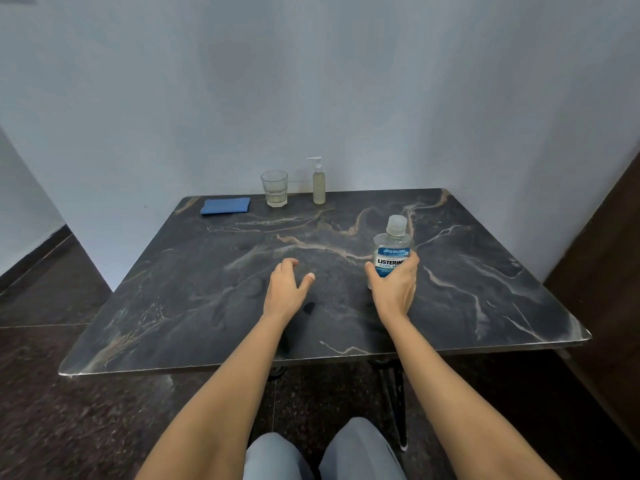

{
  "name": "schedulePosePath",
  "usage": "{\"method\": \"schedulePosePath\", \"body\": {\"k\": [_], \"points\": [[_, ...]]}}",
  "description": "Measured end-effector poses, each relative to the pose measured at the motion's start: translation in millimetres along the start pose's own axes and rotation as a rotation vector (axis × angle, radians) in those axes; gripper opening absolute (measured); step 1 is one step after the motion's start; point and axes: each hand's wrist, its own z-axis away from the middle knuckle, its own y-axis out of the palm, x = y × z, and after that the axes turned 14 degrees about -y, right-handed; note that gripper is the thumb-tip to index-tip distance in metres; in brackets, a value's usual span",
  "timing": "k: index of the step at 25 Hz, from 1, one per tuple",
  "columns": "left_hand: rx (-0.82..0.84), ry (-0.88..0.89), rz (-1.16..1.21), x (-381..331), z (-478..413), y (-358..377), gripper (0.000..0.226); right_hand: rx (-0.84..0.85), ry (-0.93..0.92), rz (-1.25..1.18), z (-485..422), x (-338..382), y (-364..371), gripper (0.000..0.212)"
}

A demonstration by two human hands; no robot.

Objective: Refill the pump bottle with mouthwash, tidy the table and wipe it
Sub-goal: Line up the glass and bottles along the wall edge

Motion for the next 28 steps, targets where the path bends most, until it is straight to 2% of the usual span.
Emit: {"method": "schedulePosePath", "body": {"k": [6,9,16,22,28], "points": [[0.017,0.034,-0.067,1,-43,2,0.062,0.005,0.012,-0.117,-50,10,26,0.073],[0.008,0.071,-0.110,0,-77,-1,0.058,-0.009,-0.022,-0.167,-93,14,50,0.068],[-0.030,0.146,-0.335,7,-174,8,0.071,0.047,-0.026,-0.222,-181,-10,135,0.065],[-0.028,0.182,-0.326,9,-211,36,0.070,0.050,-0.020,-0.208,-225,-43,206,0.065],[-0.005,0.174,-0.300,13,-214,42,0.067,0.075,-0.069,-0.160,-252,-57,243,0.065]]}}
